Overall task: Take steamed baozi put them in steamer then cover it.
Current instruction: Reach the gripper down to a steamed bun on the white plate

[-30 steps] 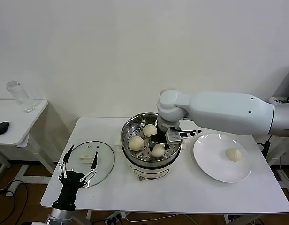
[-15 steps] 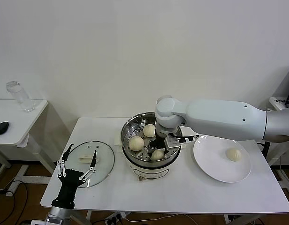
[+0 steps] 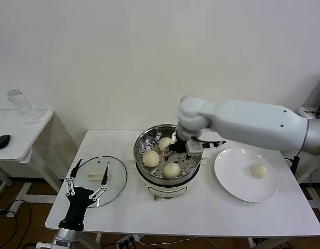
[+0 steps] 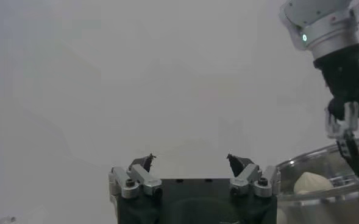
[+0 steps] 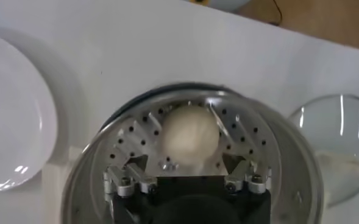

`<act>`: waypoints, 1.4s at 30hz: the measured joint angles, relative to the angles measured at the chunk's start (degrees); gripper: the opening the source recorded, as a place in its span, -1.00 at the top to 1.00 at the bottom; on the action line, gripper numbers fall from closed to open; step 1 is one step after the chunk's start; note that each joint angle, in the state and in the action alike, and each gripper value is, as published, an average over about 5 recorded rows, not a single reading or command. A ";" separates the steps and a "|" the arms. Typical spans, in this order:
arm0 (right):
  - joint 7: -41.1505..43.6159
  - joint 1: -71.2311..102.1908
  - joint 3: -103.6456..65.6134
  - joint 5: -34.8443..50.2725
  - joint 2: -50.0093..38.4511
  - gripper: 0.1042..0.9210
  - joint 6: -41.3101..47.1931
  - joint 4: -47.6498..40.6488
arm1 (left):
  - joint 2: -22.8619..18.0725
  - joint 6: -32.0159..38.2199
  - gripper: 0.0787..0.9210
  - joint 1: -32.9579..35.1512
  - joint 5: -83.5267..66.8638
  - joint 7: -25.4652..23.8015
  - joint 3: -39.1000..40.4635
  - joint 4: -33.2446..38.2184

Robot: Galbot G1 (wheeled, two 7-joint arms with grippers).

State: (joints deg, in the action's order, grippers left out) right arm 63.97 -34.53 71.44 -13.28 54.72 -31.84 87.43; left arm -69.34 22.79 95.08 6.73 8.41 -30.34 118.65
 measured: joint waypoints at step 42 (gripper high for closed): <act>0.38 22.75 -13.29 16.26 -17.48 -0.76 26.08 -41.21 | 0.49 0.50 -0.77 2.08 0.59 -0.12 -0.35 0.57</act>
State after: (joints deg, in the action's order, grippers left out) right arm 64.36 -11.78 58.15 2.98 37.24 -5.76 46.22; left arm -68.85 23.29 97.16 7.33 8.29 -30.69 119.23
